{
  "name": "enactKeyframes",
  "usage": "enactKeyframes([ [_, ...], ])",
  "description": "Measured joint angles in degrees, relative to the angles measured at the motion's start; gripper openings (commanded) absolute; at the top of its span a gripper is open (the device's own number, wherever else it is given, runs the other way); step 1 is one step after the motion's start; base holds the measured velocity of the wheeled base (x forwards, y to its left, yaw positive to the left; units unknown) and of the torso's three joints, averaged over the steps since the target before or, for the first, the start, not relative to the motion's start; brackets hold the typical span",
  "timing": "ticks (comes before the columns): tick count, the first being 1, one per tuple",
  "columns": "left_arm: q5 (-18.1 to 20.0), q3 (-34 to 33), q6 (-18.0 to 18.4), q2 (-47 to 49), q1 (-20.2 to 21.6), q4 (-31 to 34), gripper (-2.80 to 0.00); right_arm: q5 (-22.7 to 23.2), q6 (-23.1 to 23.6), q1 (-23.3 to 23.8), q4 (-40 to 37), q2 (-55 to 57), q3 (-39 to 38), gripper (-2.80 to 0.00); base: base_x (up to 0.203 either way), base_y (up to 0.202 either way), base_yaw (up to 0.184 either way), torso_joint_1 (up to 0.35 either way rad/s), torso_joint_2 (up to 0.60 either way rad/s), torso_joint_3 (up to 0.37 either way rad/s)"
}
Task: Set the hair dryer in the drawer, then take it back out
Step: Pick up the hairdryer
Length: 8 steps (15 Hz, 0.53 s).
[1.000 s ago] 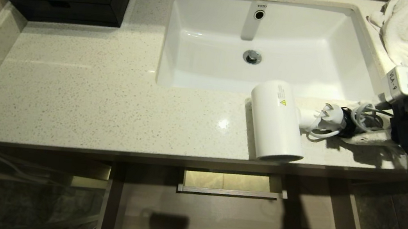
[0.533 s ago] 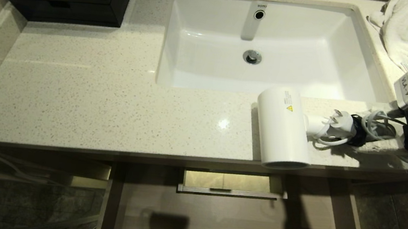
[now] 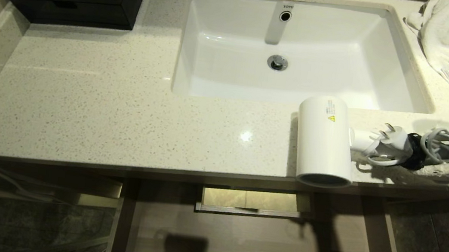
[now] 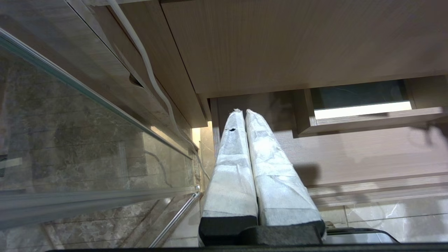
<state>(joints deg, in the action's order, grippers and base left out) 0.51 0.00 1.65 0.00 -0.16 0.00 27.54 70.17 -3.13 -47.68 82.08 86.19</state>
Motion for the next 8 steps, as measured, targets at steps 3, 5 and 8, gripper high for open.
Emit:
enactKeyframes([
  [3, 0.01, 0.00, 0.00, 0.00, 0.00, 0.00, -2.80, 0.02, -1.34, 0.20, 0.38, -2.63, -1.78, -2.80, 0.000, 0.000, 0.000, 0.000, 0.00, 0.000],
  [5, 0.00, 0.00, 0.00, 0.00, 0.00, 0.00, -2.80, 0.02, -2.07, 0.31, 0.44, -4.88, -3.71, -2.80, 0.000, 0.000, 0.000, 0.000, 0.00, 0.000],
  [8, 0.01, 0.00, 0.00, 0.00, -0.05, 0.00, -2.80, 0.07, -4.55, 0.58, 0.51, -8.62, -6.49, -2.80, 0.000, 0.000, 0.000, 0.000, 0.00, 0.000],
])
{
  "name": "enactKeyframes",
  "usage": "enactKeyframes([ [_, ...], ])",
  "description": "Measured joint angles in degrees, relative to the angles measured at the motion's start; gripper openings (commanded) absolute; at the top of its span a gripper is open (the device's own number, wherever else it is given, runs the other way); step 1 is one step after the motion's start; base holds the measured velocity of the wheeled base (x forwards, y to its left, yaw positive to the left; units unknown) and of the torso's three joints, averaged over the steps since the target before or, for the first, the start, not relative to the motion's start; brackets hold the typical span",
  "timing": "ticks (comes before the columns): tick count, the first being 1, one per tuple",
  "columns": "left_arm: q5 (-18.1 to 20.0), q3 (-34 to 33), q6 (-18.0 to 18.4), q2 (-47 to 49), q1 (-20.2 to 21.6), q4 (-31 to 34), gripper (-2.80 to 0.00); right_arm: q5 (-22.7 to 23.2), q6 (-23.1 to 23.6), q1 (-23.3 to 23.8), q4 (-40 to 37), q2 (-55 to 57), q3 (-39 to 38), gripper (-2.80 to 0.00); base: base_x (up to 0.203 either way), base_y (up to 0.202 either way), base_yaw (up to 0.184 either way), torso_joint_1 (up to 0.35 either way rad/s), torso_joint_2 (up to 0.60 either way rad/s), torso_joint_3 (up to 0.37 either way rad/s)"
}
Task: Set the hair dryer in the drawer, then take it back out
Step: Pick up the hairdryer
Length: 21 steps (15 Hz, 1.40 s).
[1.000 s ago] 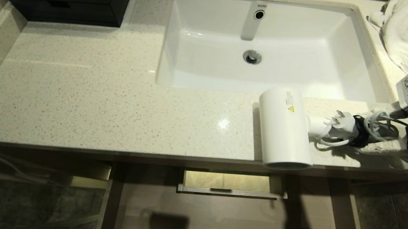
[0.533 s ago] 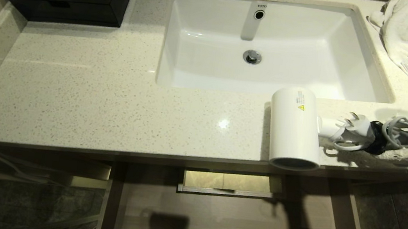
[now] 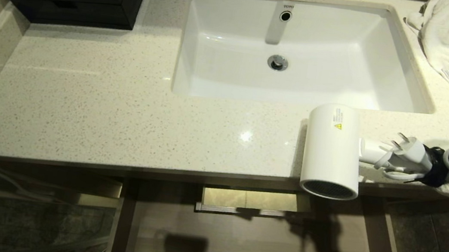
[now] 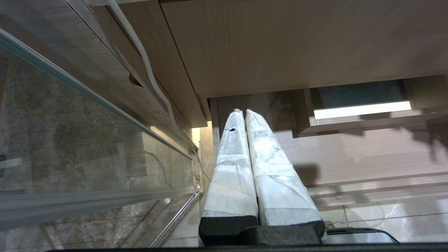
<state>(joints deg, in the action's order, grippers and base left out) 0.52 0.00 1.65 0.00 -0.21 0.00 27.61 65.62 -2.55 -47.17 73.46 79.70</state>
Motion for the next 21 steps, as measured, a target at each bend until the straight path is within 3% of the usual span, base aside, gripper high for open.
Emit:
enactKeyframes([
  [7, 0.00, 0.00, 0.00, 0.00, 0.07, 0.00, -2.80, -0.02, -1.64, 2.02, 0.04, -6.85, -4.75, -2.80, 0.000, 0.000, 0.000, 0.000, 0.00, 0.000],
  [11, 0.00, 0.00, 0.00, 0.00, 0.05, 0.00, -2.80, 0.04, -4.92, 2.23, -0.03, -10.82, -8.37, -2.80, 0.000, 0.000, 0.000, 0.000, 0.00, 0.000],
  [21, 0.00, 0.00, 0.00, 0.00, 0.05, 0.02, -2.80, 0.33, -9.02, 2.18, 0.09, -15.74, -9.18, -2.80, 0.000, 0.000, 0.000, 0.000, 0.00, 0.000],
])
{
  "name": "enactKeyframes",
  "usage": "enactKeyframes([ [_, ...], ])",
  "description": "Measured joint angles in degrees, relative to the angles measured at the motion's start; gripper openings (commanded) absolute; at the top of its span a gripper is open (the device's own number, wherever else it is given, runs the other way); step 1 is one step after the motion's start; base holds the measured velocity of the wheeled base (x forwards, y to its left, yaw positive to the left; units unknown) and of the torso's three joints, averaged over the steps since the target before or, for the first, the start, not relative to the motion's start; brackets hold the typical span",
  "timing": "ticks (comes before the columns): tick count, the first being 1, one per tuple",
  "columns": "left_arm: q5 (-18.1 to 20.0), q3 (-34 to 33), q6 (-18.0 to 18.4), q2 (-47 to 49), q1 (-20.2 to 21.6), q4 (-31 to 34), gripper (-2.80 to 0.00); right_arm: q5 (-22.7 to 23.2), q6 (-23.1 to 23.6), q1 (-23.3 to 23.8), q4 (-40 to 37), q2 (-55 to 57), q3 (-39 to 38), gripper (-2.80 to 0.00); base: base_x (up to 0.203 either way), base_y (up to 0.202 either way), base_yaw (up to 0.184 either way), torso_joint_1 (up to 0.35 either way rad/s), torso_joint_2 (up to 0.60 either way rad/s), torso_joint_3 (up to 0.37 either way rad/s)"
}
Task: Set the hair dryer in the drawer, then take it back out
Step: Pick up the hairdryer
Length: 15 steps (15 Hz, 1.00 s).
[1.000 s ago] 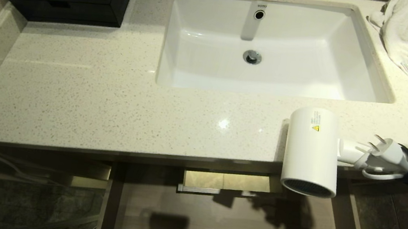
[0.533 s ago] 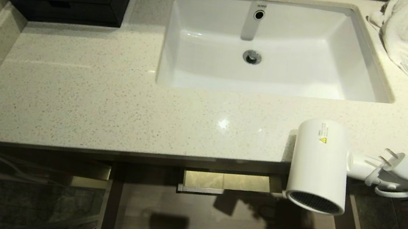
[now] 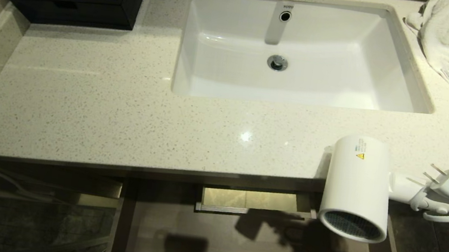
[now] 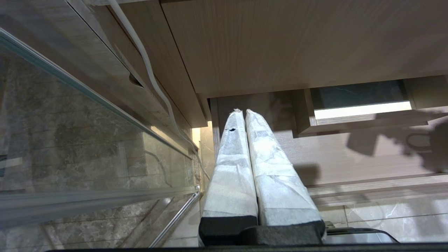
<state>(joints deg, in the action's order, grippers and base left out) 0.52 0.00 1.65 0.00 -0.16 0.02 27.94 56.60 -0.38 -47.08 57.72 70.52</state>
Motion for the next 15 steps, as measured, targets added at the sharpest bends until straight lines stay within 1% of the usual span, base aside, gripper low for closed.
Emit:
enactKeyframes([
  [6, 0.00, 0.00, 0.03, 0.00, 0.00, -0.02, -2.80, 0.00, -2.59, 0.05, 0.01, -3.39, -1.58, -2.80, 0.000, 0.000, 0.000, 0.000, 0.00, 0.000],
  [15, 0.00, 0.00, 0.00, 0.00, -0.02, -0.02, -2.80, 0.00, -2.77, 0.02, 0.00, -8.55, -3.74, -2.80, 0.000, 0.000, 0.000, 0.000, 0.00, 0.000],
])
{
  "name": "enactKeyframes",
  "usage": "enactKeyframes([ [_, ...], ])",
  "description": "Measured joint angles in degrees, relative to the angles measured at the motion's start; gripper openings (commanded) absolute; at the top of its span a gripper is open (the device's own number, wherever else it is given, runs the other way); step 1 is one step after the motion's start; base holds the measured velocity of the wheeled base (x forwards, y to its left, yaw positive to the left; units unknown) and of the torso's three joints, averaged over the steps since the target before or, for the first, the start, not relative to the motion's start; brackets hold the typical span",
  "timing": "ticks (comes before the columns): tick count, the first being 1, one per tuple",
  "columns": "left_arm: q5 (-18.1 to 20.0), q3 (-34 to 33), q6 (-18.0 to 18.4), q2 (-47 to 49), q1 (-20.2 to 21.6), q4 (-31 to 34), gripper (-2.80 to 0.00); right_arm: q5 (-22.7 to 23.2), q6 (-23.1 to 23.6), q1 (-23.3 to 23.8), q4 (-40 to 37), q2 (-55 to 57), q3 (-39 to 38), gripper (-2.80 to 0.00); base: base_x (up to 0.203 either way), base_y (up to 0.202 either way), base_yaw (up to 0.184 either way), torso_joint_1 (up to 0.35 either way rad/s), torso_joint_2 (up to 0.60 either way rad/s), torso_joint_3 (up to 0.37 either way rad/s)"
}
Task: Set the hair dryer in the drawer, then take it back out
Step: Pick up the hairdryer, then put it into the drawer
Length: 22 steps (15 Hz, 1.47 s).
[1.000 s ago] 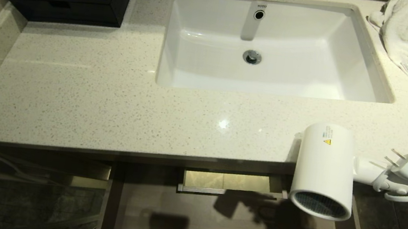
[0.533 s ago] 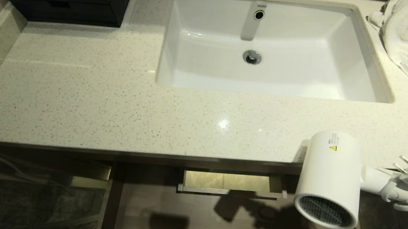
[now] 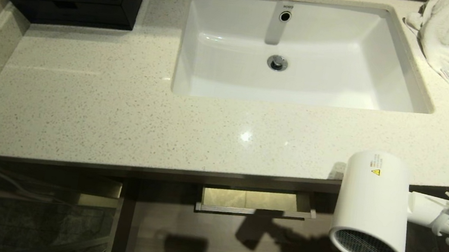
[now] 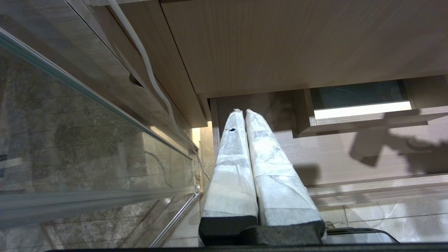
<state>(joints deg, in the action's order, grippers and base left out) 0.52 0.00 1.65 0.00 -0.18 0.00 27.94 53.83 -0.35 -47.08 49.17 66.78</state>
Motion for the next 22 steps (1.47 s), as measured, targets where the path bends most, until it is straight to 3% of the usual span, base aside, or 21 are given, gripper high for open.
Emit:
enactKeyframes([
  [15, 0.00, 0.00, 0.00, 0.00, 0.02, -0.02, -2.80, 0.04, -4.47, -0.09, 1.99, -4.29, -2.06, -2.80, 0.000, 0.000, 0.000, -0.007, 0.01, -0.003],
  [22, 0.01, 0.00, 0.02, 0.00, 0.02, 0.00, -2.80, 0.02, -4.63, -0.09, 2.73, -5.79, -3.30, -2.80, 0.000, 0.000, 0.000, -0.302, 0.13, -0.163],
])
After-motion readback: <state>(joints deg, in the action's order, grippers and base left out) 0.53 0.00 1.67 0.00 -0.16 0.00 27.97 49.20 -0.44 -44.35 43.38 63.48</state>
